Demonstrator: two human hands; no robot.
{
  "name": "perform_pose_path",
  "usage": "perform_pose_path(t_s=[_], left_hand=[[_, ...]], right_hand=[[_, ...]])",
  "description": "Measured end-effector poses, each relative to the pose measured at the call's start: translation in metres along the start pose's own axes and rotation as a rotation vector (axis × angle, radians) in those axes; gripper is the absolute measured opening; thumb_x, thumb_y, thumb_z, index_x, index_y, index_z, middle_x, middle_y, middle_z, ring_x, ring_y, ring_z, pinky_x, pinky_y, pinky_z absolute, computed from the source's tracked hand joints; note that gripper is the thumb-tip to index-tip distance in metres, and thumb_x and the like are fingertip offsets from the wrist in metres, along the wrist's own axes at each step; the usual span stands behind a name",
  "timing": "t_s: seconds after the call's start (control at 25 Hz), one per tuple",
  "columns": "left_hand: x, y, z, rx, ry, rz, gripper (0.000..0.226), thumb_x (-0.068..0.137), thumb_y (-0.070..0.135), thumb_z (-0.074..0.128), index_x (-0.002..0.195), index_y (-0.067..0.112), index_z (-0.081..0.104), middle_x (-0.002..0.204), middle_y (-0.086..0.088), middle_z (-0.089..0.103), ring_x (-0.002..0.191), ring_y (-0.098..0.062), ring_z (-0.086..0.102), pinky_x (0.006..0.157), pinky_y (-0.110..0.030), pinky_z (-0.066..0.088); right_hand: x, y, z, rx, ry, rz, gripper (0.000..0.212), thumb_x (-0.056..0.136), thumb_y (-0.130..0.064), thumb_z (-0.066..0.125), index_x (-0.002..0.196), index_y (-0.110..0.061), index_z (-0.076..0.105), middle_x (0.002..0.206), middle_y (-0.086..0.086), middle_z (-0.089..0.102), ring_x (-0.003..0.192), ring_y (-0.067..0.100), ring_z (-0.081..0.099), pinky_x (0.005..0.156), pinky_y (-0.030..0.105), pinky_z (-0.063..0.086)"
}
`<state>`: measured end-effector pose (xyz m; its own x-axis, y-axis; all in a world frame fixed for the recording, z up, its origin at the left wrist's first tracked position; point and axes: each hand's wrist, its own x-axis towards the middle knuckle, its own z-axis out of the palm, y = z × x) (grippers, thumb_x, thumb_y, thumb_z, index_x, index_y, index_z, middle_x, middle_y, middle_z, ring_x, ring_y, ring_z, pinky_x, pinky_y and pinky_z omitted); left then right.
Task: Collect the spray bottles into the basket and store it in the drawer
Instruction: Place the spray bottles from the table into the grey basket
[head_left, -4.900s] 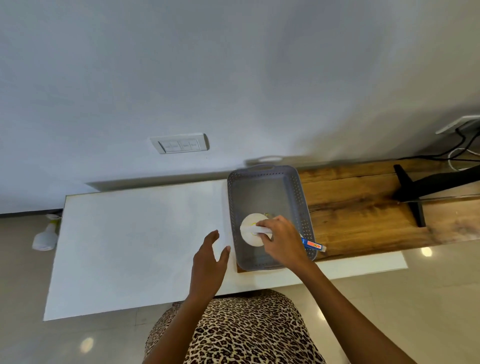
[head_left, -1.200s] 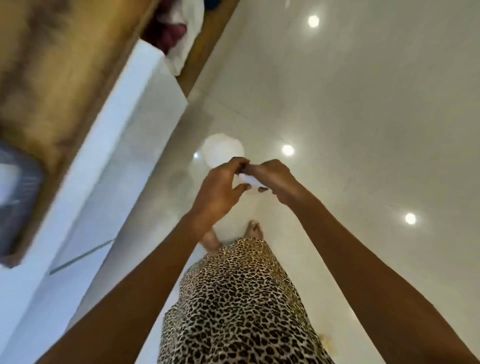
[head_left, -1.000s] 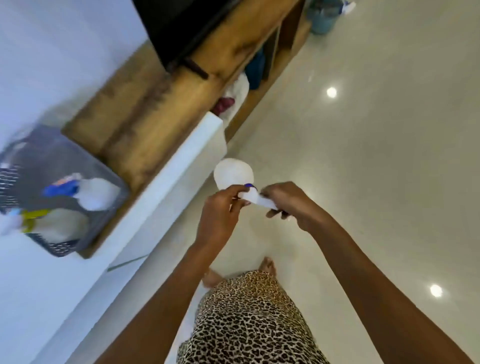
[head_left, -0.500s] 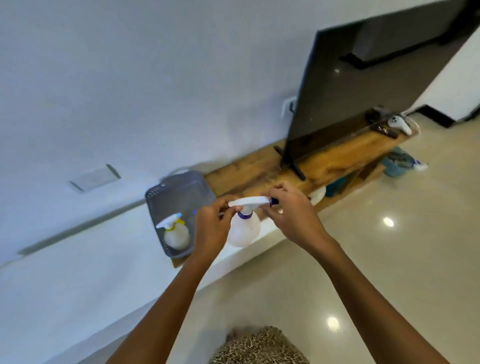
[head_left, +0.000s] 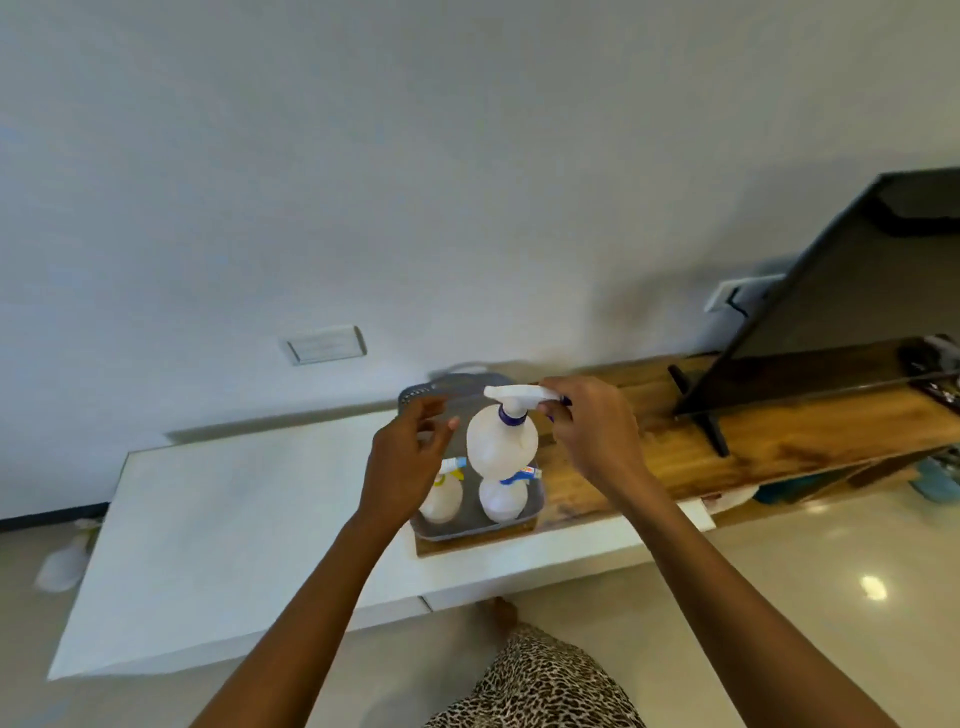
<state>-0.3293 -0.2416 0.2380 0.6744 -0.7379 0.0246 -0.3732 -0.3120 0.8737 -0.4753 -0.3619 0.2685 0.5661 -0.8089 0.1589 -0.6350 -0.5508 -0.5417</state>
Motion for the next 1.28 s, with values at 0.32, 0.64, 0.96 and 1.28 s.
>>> perform_pose_path(t_s=[0.32,0.64,0.96,1.28], left_hand=[[0.064,-0.026,-0.002,0.074,0.111,-0.101,0.024,0.089,0.018,0.055,0.112,0.012,0.059,0.109,-0.002,0.065,0.093,-0.010,0.057,0.068,-0.004,0.039],[0.112,-0.038,0.022,0.112,0.103,-0.244,0.024,0.090,0.018,0.053,0.112,0.013,0.059,0.109,0.002,0.064,0.094,-0.009,0.057,0.073,-0.011,0.042],[0.128,-0.046,0.024,0.114,0.125,-0.321,0.020,0.089,0.018,0.054,0.108,0.017,0.061,0.102,0.010,0.060,0.093,-0.009,0.058,0.074,-0.009,0.043],[0.131,-0.046,0.023,0.116,0.136,-0.344,0.021,0.089,0.018,0.053,0.109,0.016,0.061,0.102,0.010,0.060,0.092,-0.007,0.057,0.073,-0.008,0.042]], right_hand=[[0.090,0.066,0.086,0.022,-0.158,0.186,0.027,0.087,-0.017,0.060,0.113,-0.008,0.064,0.108,0.015,0.069,0.092,0.029,0.062,0.075,0.031,0.048],[0.135,0.121,0.160,-0.013,-0.438,0.203,0.032,0.090,-0.006,0.052,0.121,-0.007,0.059,0.117,0.018,0.066,0.105,0.033,0.060,0.080,0.031,0.048],[0.155,0.136,0.196,-0.002,-0.543,0.162,0.032,0.089,-0.005,0.052,0.120,-0.008,0.060,0.117,0.016,0.066,0.105,0.030,0.061,0.081,0.029,0.048],[0.151,0.152,0.201,0.003,-0.600,0.190,0.032,0.089,-0.006,0.054,0.120,-0.008,0.060,0.116,0.018,0.066,0.105,0.030,0.061,0.087,0.034,0.050]])
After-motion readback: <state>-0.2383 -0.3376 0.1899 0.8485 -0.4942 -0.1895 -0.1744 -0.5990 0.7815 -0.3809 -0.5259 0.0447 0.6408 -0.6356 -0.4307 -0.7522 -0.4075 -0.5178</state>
